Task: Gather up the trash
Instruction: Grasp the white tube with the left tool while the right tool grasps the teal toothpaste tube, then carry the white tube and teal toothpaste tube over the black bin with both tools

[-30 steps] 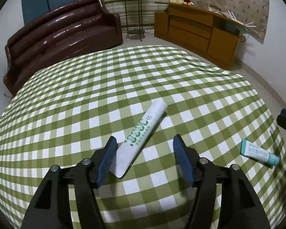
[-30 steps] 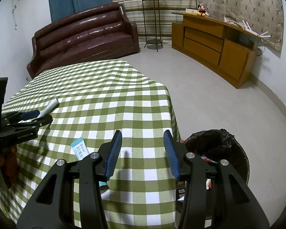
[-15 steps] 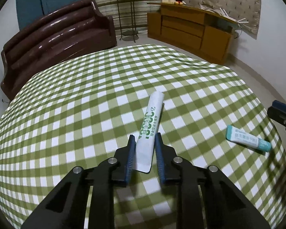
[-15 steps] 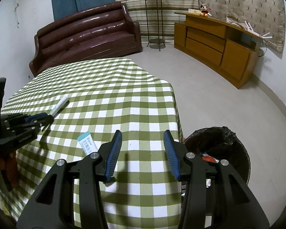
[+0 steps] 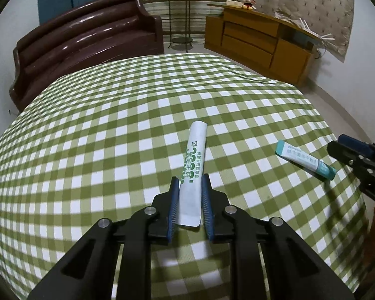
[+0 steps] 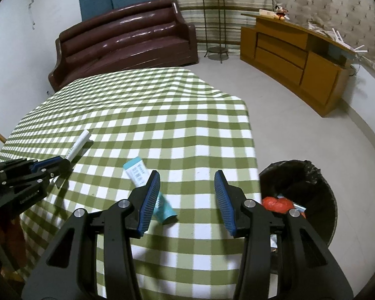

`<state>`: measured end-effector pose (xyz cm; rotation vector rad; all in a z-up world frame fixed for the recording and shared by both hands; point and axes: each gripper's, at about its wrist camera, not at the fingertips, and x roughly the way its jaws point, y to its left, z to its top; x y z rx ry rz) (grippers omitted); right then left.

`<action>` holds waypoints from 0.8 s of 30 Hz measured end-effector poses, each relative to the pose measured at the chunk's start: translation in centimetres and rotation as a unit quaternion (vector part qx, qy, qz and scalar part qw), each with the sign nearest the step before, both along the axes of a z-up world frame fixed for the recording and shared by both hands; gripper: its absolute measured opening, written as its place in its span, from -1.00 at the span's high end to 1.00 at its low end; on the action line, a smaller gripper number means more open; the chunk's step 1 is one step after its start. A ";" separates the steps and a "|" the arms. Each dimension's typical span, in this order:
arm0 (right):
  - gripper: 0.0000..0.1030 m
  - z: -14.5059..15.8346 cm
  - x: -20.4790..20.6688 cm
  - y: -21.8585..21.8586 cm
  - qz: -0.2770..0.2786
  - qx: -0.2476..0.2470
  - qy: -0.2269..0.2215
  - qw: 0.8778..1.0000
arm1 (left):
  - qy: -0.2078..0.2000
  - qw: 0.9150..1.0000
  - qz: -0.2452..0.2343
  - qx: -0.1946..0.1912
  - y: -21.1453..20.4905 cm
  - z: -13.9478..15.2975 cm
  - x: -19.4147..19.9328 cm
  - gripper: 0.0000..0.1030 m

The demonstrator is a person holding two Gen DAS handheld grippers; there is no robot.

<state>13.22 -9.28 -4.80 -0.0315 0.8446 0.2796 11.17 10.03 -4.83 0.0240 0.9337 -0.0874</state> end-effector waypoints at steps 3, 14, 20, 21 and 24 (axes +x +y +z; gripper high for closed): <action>0.12 -0.4 -0.1 0.7 0.009 -0.003 0.006 1.000 | -0.003 1.000 0.012 -0.001 0.3 0.1 -0.5 0.63; -0.02 -1.6 0.0 3.6 0.038 -0.030 0.022 0.999 | -0.009 0.999 0.044 -0.007 1.3 0.6 -1.5 0.63; 0.44 -1.7 -0.6 4.2 0.046 -0.045 0.022 0.998 | -0.014 0.999 0.050 -0.010 1.2 0.8 -2.3 0.63; 0.53 -1.7 -0.7 4.3 0.046 -0.049 0.020 0.998 | -0.014 0.999 0.051 -0.010 1.0 0.9 -2.4 0.63; 0.68 -1.8 -1.2 4.1 0.046 -0.049 0.017 0.998 | -0.017 0.998 0.051 -0.011 0.7 1.1 -2.8 0.63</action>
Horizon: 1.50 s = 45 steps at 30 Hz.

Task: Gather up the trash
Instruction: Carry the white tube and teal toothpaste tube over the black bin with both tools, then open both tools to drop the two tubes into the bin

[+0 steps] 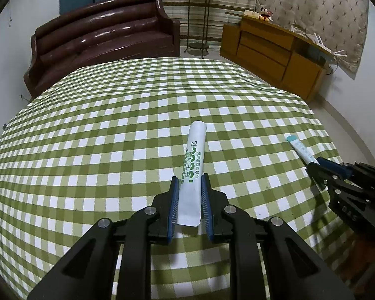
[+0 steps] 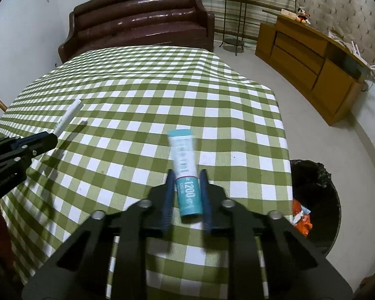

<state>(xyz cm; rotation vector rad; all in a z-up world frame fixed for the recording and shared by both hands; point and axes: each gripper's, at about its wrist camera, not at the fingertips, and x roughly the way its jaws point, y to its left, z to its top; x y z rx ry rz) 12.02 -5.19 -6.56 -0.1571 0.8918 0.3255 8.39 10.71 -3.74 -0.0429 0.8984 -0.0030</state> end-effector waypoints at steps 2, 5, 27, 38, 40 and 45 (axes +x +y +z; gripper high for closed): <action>0.72 0.0 -0.5 -0.2 -0.001 0.002 -0.003 1.000 | -0.002 1.000 0.000 0.001 -0.3 0.2 -0.2 0.63; 0.75 0.5 -1.2 -1.1 -0.006 0.008 -0.013 1.000 | -0.007 1.000 -0.002 0.000 -0.8 0.5 -0.4 0.63; 0.75 3.3 -2.3 -17.3 -0.170 0.026 -0.060 0.983 | -0.065 0.988 -0.139 -0.028 -16.6 3.1 1.4 0.63; 0.74 2.1 -1.1 -20.7 -0.208 0.029 -0.057 0.976 | -0.060 0.980 -0.189 -0.022 -23.2 1.4 3.9 0.63; 0.73 1.8 -0.9 -21.0 -0.212 0.030 -0.055 0.975 | -0.058 0.979 -0.192 -0.022 -23.7 1.3 4.3 0.63; 0.67 1.5 -0.7 -21.1 -0.220 0.034 -0.054 0.973 | -0.057 0.978 -0.201 -0.017 -24.9 1.0 5.2 0.61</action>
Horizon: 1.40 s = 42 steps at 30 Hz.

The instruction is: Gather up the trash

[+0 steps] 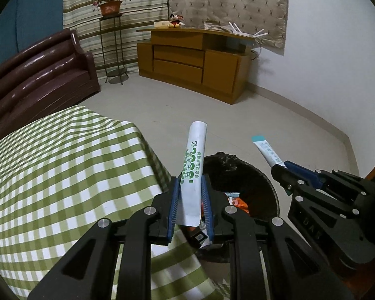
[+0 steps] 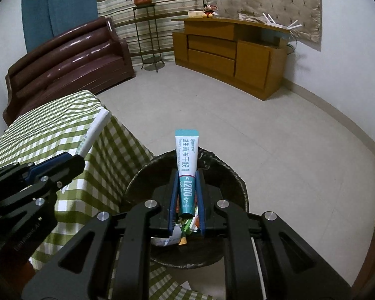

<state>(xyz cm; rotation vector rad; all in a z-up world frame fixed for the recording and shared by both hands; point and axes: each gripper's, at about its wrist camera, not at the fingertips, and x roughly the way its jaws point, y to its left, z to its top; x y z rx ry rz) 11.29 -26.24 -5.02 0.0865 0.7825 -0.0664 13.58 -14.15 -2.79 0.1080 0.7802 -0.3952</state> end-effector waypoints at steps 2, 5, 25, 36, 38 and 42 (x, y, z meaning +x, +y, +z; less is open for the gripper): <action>0.61 0.1 0.0 -0.3 -0.006 0.004 -0.004 1.000 | 0.002 1.000 0.001 0.000 0.0 -0.2 0.0 0.61; 0.47 0.1 0.2 -0.8 -0.012 0.004 -0.008 1.000 | 0.002 1.000 0.006 0.001 -0.4 -0.2 0.4 0.41; 0.14 2.9 -2.8 -0.8 -0.026 -0.016 -0.043 0.999 | -0.028 0.999 0.043 -0.008 1.5 1.4 -2.1 -0.36; 0.01 4.7 -5.5 0.3 -0.022 -0.031 -0.061 0.997 | -0.046 0.997 0.069 -0.010 3.1 3.2 -5.1 -0.47; 0.00 4.9 -6.1 0.5 -0.020 -0.035 -0.066 0.997 | -0.050 0.996 0.074 -0.008 3.5 3.4 -5.6 -0.49; -0.03 5.4 -6.8 0.8 -0.017 -0.040 -0.073 0.996 | -0.059 0.995 0.083 -0.012 4.2 4.2 -6.8 -0.52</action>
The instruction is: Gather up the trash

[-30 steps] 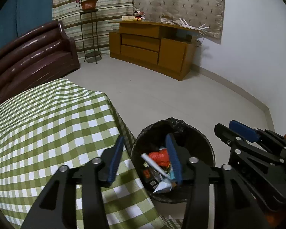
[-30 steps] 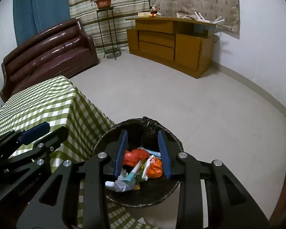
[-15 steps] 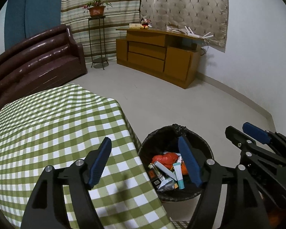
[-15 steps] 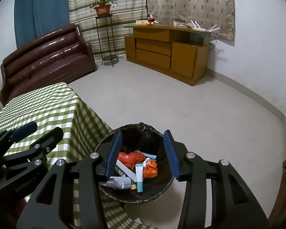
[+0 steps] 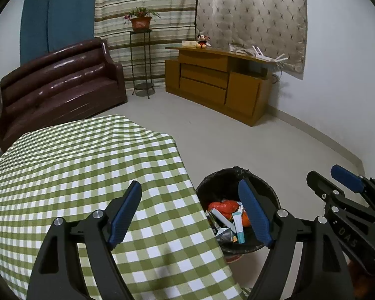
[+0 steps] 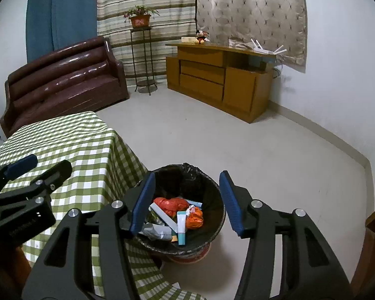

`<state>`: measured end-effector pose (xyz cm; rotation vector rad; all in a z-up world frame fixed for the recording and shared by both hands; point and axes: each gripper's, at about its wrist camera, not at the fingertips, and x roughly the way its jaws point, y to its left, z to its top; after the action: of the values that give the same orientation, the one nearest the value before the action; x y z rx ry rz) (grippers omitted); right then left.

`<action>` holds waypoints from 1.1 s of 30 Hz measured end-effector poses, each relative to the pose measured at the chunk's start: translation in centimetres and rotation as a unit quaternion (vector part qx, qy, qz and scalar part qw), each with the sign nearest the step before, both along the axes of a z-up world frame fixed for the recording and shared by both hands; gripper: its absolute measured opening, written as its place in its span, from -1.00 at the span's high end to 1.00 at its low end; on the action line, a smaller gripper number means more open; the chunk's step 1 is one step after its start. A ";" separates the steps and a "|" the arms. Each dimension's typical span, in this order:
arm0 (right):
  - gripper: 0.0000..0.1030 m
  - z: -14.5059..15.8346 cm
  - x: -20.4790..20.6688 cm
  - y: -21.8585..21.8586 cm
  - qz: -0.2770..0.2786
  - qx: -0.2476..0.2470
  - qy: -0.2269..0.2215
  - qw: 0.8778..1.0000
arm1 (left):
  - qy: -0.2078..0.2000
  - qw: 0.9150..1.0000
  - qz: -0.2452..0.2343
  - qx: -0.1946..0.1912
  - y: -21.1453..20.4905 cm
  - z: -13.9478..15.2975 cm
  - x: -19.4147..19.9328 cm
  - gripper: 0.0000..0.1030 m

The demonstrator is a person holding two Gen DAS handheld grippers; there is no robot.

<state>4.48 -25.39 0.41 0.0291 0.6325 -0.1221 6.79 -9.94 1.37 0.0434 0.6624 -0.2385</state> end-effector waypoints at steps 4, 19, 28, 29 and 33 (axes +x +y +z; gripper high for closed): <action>-0.05 0.5 -0.6 0.3 0.003 0.000 -0.006 1.000 | -0.010 1.000 0.009 -0.001 0.4 0.6 -0.7 -0.54; -0.05 1.1 -1.2 0.7 0.008 -0.004 -0.017 1.000 | -0.018 1.000 0.014 -0.002 1.0 0.9 -1.1 -0.54; -0.05 1.1 -1.2 0.8 0.008 -0.004 -0.017 1.000 | -0.018 1.000 0.014 -0.002 1.1 0.8 -1.1 -0.54; -0.05 1.1 -1.2 0.8 0.008 -0.004 -0.018 1.000 | -0.018 1.000 0.014 -0.002 1.1 0.8 -1.1 -0.54; -0.05 1.1 -1.2 0.8 0.008 -0.004 -0.017 1.000 | -0.018 1.000 0.014 -0.002 1.1 0.8 -1.1 -0.54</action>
<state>3.29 -24.61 1.49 0.0187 0.5982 -0.1082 5.70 -8.83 2.19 0.0353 0.6260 -0.2122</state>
